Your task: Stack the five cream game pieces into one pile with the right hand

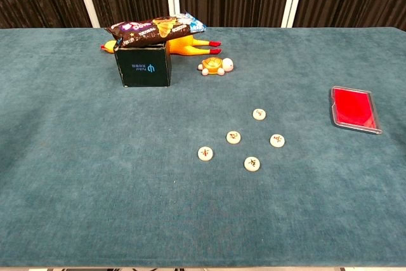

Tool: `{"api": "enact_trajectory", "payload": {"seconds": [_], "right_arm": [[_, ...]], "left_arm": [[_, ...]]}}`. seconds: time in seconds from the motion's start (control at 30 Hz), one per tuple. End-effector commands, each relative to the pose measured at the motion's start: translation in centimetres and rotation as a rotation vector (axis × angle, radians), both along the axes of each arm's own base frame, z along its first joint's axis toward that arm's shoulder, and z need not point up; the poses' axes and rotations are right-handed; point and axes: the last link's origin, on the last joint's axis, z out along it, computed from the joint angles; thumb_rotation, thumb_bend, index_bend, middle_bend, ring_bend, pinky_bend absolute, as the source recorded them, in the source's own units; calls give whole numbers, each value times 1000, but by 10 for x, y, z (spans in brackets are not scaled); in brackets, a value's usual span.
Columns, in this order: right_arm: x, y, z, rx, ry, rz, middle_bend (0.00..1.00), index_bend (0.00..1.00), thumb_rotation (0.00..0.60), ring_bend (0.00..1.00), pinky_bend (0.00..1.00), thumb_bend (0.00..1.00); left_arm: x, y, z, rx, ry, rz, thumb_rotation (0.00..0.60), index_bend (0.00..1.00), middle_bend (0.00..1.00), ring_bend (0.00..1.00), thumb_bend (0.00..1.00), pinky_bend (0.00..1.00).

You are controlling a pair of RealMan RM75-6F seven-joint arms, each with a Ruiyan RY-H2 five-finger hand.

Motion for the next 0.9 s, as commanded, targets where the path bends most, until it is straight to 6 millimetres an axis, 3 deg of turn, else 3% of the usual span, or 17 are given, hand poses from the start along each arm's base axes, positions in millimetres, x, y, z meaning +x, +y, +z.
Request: {"api": "enact_trajectory", "payload": {"seconds": [0.03,0.67,0.73,0.9], "right_arm": [[0,0,1,1,4,-2,0,139,600,0,0,312],[2,2,-4,45,-101,-56,0,186,600,0,0,312],[14,-7,-9,128,-172,-47,0,198,600,0,0,312],[30,-39,-5,213,-120,-25,0,215,600,0,0,312]], "left_arm": [[0,0,0,0,0,1,600,120,0,0,144,68],[2,0,-1,4,-10,-3,600,122,0,0,144,68],[2,-1,-2,2,-11,-1,600,122,0,0,144,68],[2,0,-2,5,-13,-1,600,122,0,0,144,68]]}}
